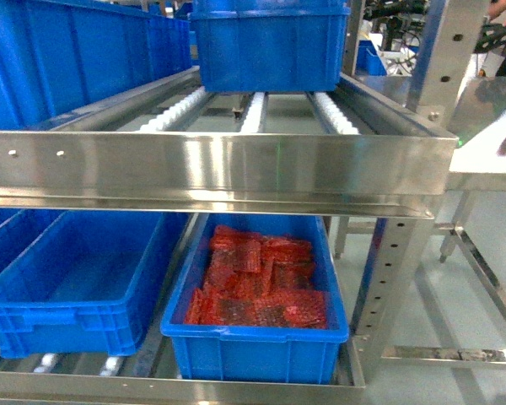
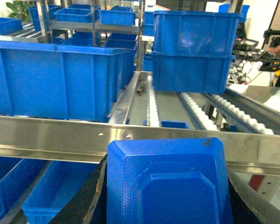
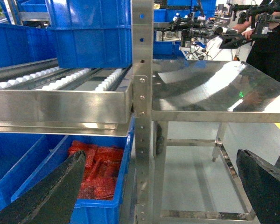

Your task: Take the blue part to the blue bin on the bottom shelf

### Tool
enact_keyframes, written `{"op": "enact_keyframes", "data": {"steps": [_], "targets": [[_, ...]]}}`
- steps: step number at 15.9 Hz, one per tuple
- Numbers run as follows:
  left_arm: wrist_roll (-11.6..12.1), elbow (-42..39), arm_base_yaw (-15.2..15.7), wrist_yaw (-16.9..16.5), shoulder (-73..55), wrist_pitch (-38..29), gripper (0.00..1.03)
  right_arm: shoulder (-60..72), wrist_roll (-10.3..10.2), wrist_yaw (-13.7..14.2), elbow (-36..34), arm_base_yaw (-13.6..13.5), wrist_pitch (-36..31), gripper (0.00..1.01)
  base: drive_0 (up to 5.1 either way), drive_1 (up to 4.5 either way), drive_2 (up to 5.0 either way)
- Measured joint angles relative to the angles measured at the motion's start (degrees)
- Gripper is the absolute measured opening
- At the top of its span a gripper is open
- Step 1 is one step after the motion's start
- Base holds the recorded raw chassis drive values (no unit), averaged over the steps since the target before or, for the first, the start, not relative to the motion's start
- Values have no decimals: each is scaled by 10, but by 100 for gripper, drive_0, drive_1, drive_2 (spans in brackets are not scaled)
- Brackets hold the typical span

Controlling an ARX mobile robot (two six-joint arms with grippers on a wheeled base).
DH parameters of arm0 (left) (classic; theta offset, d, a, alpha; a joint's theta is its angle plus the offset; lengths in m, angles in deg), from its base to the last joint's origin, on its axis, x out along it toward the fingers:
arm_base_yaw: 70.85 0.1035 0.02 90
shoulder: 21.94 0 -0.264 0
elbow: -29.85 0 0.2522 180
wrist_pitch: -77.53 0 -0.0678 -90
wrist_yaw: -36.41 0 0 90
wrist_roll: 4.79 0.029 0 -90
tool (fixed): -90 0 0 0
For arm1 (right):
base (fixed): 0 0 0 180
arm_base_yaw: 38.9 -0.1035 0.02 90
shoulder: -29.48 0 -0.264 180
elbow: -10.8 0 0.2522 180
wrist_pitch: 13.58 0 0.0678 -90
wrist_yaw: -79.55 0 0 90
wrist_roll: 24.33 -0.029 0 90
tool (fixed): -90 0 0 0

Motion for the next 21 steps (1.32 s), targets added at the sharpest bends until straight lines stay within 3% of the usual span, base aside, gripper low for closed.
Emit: {"op": "enact_keyframes", "data": {"steps": [12,21], "targets": [[0,0,0,3,1,1,44,0,0,-2,0,0,-2,98,-517,229,229],[0,0,0,1,0,0,44,0,0,-1,0,0,-1,98,0,0,0]]}}
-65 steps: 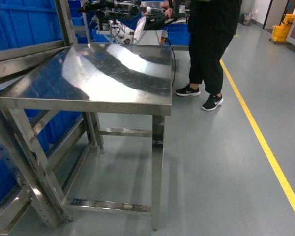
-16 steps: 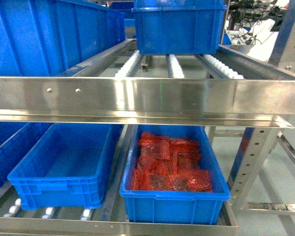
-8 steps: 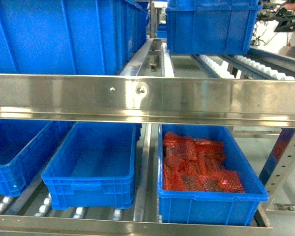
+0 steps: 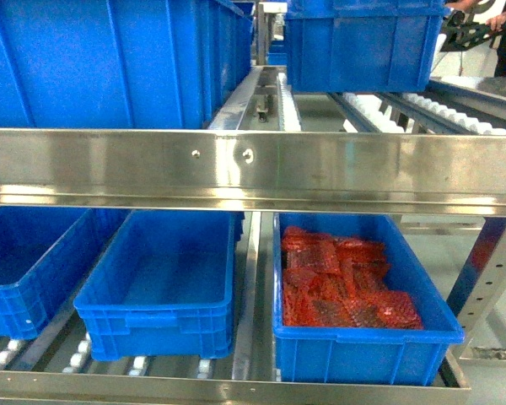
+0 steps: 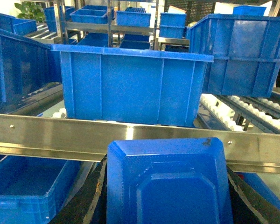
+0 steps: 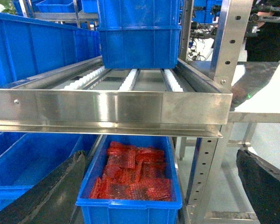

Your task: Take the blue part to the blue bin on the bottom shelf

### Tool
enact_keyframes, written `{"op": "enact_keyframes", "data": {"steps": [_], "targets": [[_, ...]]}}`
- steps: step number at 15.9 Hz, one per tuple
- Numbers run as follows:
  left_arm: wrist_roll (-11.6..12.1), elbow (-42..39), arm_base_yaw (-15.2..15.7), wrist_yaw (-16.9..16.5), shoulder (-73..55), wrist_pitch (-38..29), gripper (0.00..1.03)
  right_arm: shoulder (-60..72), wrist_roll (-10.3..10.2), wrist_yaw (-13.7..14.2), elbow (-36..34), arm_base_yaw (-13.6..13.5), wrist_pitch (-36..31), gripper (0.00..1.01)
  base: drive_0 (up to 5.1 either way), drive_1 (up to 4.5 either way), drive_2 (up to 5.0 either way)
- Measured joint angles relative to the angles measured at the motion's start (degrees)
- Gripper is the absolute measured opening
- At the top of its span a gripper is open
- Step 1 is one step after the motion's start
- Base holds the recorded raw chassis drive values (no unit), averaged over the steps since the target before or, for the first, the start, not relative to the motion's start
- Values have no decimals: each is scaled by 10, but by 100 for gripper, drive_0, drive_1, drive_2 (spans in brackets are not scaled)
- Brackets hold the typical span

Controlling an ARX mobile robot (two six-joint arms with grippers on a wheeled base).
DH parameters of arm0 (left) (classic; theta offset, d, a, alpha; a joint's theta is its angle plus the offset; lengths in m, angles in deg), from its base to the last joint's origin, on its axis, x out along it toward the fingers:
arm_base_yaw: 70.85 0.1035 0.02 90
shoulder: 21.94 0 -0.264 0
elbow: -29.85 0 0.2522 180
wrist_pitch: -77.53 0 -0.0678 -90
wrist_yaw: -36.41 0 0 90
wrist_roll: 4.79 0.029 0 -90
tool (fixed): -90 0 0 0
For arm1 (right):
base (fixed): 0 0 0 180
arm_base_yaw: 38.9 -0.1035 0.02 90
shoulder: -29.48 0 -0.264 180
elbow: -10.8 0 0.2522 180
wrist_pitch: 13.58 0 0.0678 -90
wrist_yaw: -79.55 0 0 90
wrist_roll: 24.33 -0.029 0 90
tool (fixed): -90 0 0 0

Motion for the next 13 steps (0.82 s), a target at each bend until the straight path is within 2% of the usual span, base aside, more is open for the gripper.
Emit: {"op": "enact_keyframes", "data": {"steps": [13], "targets": [[0,0,0,0,0,0,44,0,0,0,0,0,0,98,0,0,0]]}}
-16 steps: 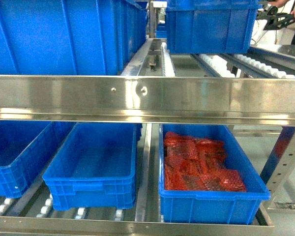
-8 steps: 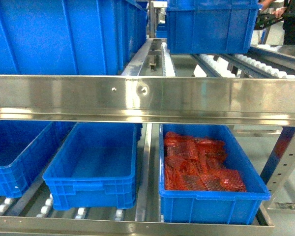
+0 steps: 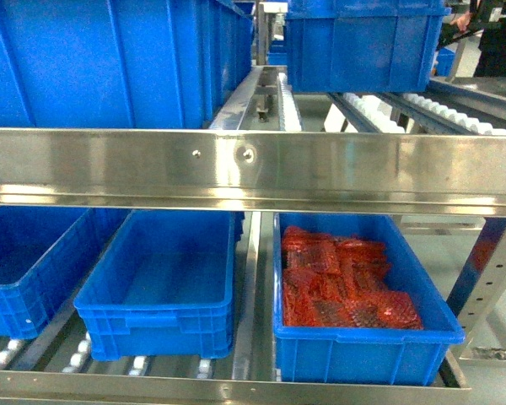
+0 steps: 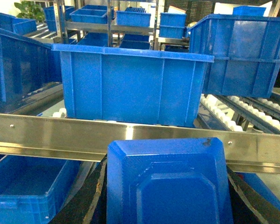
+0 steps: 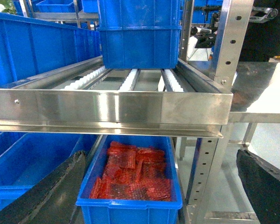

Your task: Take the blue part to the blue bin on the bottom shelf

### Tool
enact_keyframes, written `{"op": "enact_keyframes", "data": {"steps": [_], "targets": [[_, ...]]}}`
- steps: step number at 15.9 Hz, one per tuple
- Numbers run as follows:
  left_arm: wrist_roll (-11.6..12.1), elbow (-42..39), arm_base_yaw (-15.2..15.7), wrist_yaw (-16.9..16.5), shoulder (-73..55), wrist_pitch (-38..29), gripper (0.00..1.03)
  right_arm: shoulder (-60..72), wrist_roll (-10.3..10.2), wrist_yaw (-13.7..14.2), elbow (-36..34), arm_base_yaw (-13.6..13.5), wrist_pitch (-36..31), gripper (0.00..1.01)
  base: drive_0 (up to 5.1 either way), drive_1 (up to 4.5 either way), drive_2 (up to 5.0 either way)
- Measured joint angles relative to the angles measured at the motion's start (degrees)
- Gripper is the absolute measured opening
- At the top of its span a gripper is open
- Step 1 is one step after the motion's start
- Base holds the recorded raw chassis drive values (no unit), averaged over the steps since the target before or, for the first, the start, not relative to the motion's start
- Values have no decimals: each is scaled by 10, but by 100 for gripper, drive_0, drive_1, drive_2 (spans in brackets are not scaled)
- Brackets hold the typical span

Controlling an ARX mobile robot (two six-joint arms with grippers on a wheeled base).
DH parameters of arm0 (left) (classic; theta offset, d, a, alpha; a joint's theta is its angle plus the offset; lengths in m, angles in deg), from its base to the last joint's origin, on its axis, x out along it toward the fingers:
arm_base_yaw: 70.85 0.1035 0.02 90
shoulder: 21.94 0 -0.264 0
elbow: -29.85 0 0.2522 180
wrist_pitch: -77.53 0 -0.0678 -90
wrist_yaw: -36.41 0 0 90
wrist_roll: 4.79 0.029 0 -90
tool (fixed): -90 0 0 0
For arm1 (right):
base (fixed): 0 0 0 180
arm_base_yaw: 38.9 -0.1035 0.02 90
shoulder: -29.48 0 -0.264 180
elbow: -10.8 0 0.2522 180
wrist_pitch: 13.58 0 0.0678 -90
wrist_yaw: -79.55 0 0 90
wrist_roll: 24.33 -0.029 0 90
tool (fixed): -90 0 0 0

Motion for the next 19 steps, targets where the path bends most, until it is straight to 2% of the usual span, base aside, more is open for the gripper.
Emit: {"op": "enact_keyframes", "data": {"steps": [19], "targets": [[0,0,0,0,0,0,44,0,0,1,0,0,0,98,0,0,0]]}}
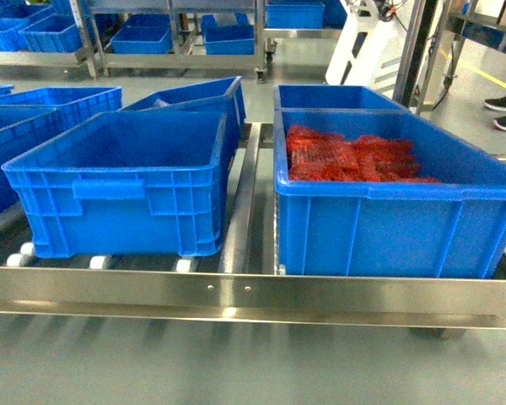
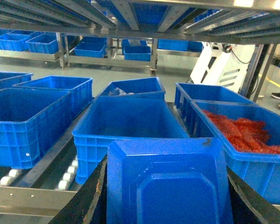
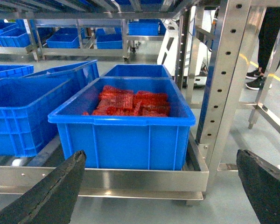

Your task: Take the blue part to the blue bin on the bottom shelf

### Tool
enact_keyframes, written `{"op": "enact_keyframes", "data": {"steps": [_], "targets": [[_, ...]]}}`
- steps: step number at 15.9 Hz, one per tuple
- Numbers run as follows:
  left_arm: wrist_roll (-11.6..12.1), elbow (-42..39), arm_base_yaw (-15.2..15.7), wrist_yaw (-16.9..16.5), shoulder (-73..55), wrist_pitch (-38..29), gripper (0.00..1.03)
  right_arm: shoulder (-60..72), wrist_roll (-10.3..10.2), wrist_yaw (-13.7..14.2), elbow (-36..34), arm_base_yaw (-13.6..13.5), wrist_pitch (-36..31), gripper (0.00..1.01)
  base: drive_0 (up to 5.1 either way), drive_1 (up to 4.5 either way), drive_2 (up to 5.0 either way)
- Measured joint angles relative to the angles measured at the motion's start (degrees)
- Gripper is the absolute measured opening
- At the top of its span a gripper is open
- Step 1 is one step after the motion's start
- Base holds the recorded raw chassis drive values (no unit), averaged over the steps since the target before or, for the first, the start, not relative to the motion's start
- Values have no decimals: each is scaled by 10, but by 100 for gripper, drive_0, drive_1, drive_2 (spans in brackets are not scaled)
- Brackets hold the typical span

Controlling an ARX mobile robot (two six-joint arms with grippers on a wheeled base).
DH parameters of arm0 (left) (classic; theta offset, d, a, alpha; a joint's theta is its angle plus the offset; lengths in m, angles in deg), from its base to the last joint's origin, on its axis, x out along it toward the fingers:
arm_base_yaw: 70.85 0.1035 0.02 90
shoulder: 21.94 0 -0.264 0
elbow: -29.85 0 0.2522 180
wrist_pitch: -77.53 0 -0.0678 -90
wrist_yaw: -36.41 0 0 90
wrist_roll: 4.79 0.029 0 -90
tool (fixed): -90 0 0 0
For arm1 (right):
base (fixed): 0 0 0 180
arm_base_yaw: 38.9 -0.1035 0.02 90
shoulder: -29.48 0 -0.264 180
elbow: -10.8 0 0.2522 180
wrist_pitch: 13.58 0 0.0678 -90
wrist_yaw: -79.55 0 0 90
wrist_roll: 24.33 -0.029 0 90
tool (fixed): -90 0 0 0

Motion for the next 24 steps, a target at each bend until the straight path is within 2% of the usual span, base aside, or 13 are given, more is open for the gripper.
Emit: {"op": "enact_keyframes", "data": {"steps": [24], "targets": [[0,0,0,0,0,1,43,0,0,0,0,0,0,98,0,0,0]]}}
